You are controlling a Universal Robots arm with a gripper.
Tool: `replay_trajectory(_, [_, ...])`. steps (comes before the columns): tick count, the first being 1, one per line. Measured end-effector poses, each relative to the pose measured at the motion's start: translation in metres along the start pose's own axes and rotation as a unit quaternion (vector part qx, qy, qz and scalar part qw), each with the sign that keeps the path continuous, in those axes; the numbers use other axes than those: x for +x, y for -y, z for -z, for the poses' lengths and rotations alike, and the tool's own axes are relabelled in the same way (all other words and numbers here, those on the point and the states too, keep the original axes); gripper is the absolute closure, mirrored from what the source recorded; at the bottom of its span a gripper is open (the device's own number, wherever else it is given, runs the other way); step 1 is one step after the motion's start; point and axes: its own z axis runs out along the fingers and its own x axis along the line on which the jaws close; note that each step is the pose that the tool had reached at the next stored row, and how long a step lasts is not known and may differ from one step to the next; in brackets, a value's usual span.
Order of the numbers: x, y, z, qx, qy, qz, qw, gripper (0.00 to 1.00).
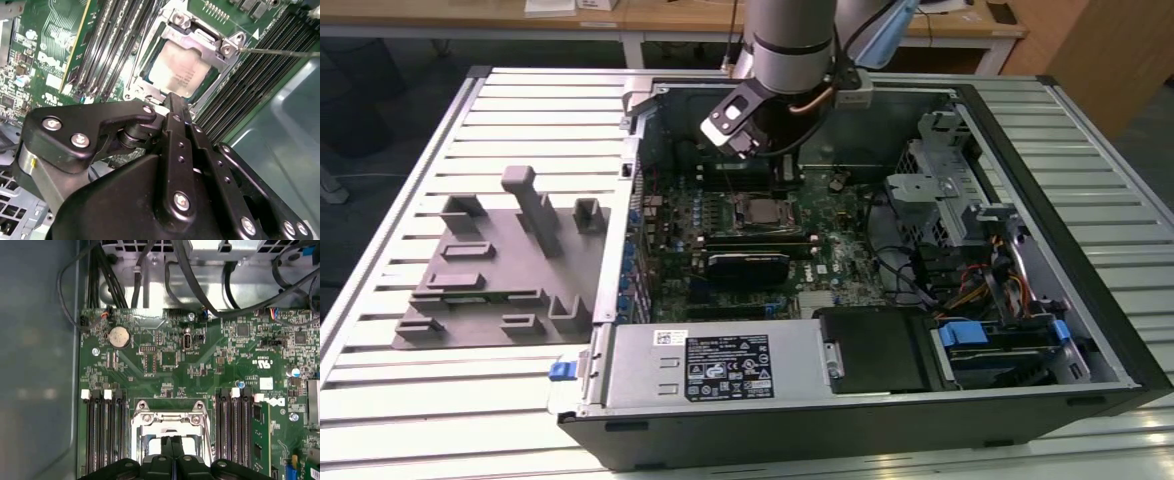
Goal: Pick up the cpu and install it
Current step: 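Close the cpu cover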
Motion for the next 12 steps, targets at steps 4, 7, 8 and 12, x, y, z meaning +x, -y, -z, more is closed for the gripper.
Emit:
replay_trajectory(4, [-0.0002, 0.0039, -0.0018, 0.0001, 0.0002, 0.0, 1.0, 0.89])
replay_trajectory(7, [-0.0003, 0.009, -0.0029, 0.0, 0.0002, 0.0, 1.0, 0.89])
replay_trajectory(8, [-0.0003, 0.0108, -0.0031, 0.0, 0.0001, 0.0, 1.0, 0.89])
replay_trajectory(12, [-0.0004, 0.0134, -0.0033, 0.0001, 0.0002, 0.0, 1.0, 0.89])
